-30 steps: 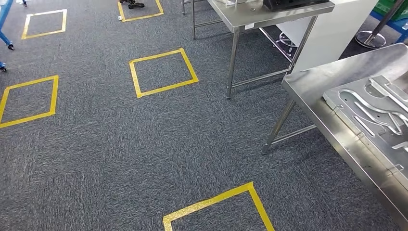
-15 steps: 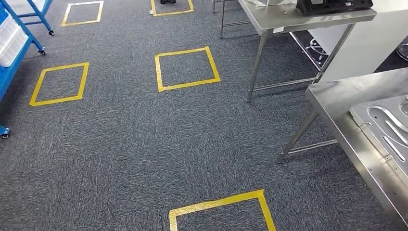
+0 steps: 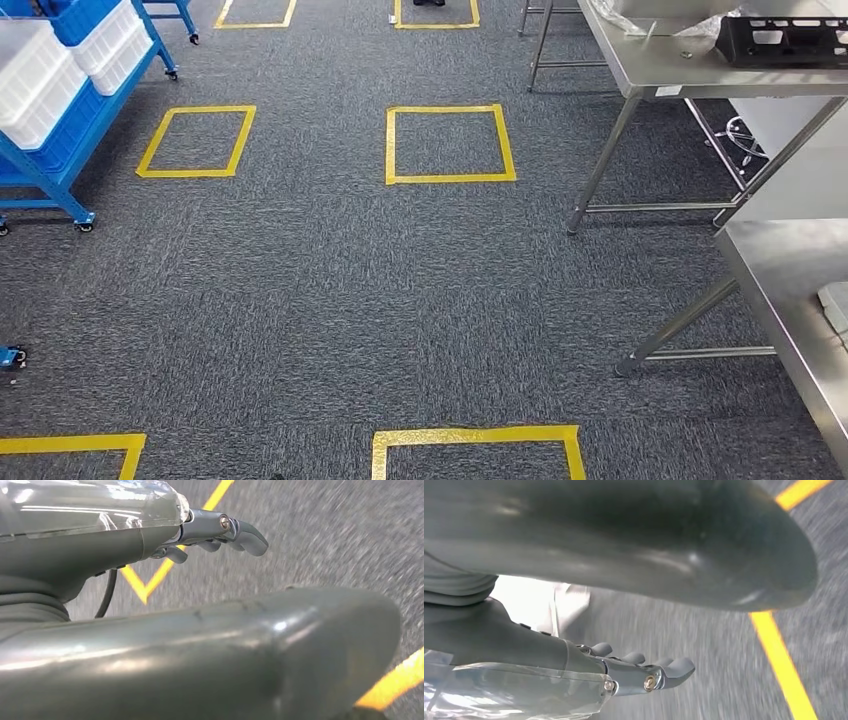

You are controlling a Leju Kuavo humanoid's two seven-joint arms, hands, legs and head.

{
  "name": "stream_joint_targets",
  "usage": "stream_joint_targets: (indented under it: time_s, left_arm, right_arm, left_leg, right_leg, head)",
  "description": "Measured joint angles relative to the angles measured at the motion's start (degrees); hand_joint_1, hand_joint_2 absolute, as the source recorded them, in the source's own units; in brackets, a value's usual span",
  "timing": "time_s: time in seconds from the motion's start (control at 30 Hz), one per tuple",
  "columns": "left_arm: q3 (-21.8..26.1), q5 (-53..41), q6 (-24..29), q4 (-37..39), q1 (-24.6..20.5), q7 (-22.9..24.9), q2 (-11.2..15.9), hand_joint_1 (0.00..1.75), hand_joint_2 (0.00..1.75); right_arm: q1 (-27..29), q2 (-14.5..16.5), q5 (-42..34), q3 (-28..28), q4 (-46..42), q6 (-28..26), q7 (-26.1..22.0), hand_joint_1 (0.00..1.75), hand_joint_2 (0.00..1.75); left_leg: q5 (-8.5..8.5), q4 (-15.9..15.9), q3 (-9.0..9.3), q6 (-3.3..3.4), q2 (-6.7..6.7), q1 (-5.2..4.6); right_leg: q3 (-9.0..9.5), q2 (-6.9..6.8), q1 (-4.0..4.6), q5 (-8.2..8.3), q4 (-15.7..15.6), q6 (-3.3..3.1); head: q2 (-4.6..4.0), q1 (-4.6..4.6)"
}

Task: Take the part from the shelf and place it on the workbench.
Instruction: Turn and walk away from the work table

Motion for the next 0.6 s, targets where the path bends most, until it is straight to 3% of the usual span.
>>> stream_joint_targets:
  time_s: [0.07, 0.1, 0.13, 0.2, 0.27, 0.33, 0.37, 0.4, 0.43, 0.5, 0.53, 0.6]
  left_arm:
    - [-4.3, 0.0, -0.3, 0.0, -1.7, -0.1, 0.3, 0.00, 0.00]
    - [-6.4, 0.0, -0.4, 0.0, -2.5, -0.4, 0.6, 0.00, 0.00]
    - [-8.4, 0.0, -0.6, 0.0, -3.1, -0.8, 0.8, 0.00, 0.00]
    - [-12.0, 0.2, -0.8, 0.0, -4.5, -1.7, 1.1, 0.00, 0.00]
    - [-14.5, 0.7, -0.7, 0.0, -5.8, -2.6, 1.1, 0.00, 0.00]
    - [-16.1, 1.3, -0.6, 0.0, -6.4, -3.2, 1.2, 0.00, 0.00]
    - [-16.6, 1.7, -0.6, 0.0, -6.5, -3.5, 1.3, 0.00, 0.00]
    - [-16.9, 2.3, -0.5, 0.0, -6.5, -4.0, 1.3, 0.00, 0.00]
    - [-17.0, 3.2, -0.5, 0.0, -6.4, -4.7, 1.4, 0.00, 0.00]
    - [-16.8, 6.2, -0.5, 0.0, -6.4, -6.9, 1.2, 0.00, 0.00]
    - [-16.3, 8.6, -0.6, 0.0, -6.2, -8.4, 1.0, 0.00, 0.00]
    - [-14.3, 14.5, -0.6, 0.0, -5.6, -11.5, 0.8, 0.00, 0.00]
  right_arm:
    - [-1.7, -1.3, 0.0, 4.1, -0.1, 0.5, -0.2, 0.00, 0.00]
    - [-2.7, -1.7, 0.0, 5.9, -0.2, 0.7, -0.4, 0.00, 0.00]
    - [-3.7, -2.1, 0.0, 7.5, -0.5, 1.0, -0.7, 0.00, 0.00]
    - [-5.8, -2.7, -0.4, 9.8, -0.9, 1.0, -1.2, 0.00, 0.00]
    - [-7.6, -3.1, -1.2, 11.0, -1.1, 0.6, -1.7, 0.00, 0.00]
    - [-8.9, -3.5, -2.2, 11.5, -1.3, 0.1, -2.1, 0.00, 0.00]
    - [-9.4, -3.7, -2.8, 11.6, -1.4, -0.4, -2.4, 0.00, 0.00]
    - [-9.8, -3.7, -3.7, 11.6, -1.5, -1.0, -2.7, 0.00, 0.00]
    - [-10.0, -3.7, -4.7, 11.5, -1.6, -1.7, -3.3, 0.00, 0.00]
    - [-10.4, -3.7, -7.3, 11.0, -1.9, -3.2, -4.5, 0.00, 0.00]
    - [-10.5, -3.7, -8.9, 10.5, -1.9, -3.9, -5.3, 0.00, 0.00]
    - [-10.3, -3.3, -12.0, 9.0, -2.0, -5.6, -6.7, 0.00, 0.00]
  left_leg:
    - [0.10, 0.2, -0.71, -0.76, -0.96, 0.13]
    - [0.28, 0.1, -0.96, -1.12, -1.47, 0.25]
    - [0.24, 0.3, -1.19, -1.41, -1.13, 0.29]
    - [-1.36, 3.1, -2.77, -1.89, 1.59, 0.24]
    - [-4.68, 10.3, -6.55, -2.31, 4.51, 0.36]
    - [-6.09, 16.1, -9.84, -2.70, 5.19, 0.64]
    - [-5.16, 15.9, -10.00, -2.84, 5.37, 0.78]
    - [-3.23, 13.5, -8.91, -2.95, 5.71, 0.92]
    - [-0.95, 9.4, -7.03, -3.05, 6.59, 1.04]
    - [1.58, 2.8, -3.82, -2.82, 8.55, 0.69]
    - [1.79, 1.4, -3.16, -2.46, 9.01, 0.44]
    - [1.48, 1.2, -3.12, -1.35, 8.03, 0.10]
  right_leg:
    - [0.38, 0.82, 0.11, 0.24, -1.7, -0.22]
    - [0.32, 0.17, 0.08, 0.38, -1.9, -0.50]
    - [0.43, -0.42, 0.02, 0.56, -2.3, -0.83]
    - [0.82, -1.83, -0.12, 0.89, -3.0, -1.51]
    - [1.04, -3.44, 0.14, 0.87, -3.3, -1.86]
    - [1.22, -5.10, 0.28, 0.60, -3.3, -1.88]
    - [1.42, -5.88, 0.27, 0.39, -3.2, -1.78]
    - [1.72, -6.58, 0.22, 0.12, -3.2, -1.60]
    - [2.09, -7.24, 0.18, -0.23, -3.2, -1.34]
    - [2.65, -8.38, 0.38, -0.98, -2.9, -0.57]
    - [2.84, -8.90, 0.52, -1.27, -2.8, -0.19]
    - [3.23, -9.94, 0.54, -1.59, -3.0, 0.46]
  head:
    - [0.00, -0.01]
    - [0.01, -0.03]
    - [0.01, -0.02]
    - [0.01, -0.23]
    - [0.01, -0.41]
    - [0.01, -0.41]
    - [0.01, -0.41]
    - [0.01, -0.41]
    - [0.01, -0.41]
    - [0.01, -0.49]
    - [0.01, -0.49]
    - [0.01, -0.44]
